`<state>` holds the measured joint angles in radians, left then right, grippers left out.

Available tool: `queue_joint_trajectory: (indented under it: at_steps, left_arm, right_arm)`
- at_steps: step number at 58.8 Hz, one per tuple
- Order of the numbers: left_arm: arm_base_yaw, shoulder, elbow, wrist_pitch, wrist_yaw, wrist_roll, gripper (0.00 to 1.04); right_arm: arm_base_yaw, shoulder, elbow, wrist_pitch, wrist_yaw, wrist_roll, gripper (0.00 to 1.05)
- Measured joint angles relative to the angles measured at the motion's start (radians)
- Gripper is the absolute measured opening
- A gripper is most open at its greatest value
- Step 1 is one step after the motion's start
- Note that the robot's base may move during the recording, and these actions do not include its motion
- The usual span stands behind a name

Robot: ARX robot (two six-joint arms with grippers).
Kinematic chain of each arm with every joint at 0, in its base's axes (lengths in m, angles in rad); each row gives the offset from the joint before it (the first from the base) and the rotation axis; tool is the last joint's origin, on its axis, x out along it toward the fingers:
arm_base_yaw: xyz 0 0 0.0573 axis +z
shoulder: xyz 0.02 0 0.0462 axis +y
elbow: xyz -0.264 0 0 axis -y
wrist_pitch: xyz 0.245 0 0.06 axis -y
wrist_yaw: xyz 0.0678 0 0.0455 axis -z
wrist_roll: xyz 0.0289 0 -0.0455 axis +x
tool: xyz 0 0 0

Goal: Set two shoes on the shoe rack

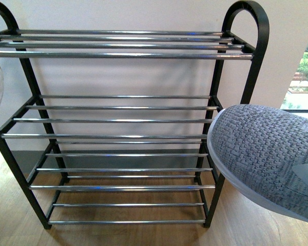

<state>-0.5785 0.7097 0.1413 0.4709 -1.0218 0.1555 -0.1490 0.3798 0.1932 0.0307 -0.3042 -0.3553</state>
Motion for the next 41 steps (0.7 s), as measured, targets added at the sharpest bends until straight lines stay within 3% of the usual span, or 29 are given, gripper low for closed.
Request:
queue_joint_trajectory:
  at_steps: [41]
  left_arm:
    - [0.0, -0.001, 0.0, 0.0, 0.0, -0.002, 0.02]
  right_arm:
    - [0.0, -0.001, 0.0, 0.0, 0.0, 0.0, 0.01]
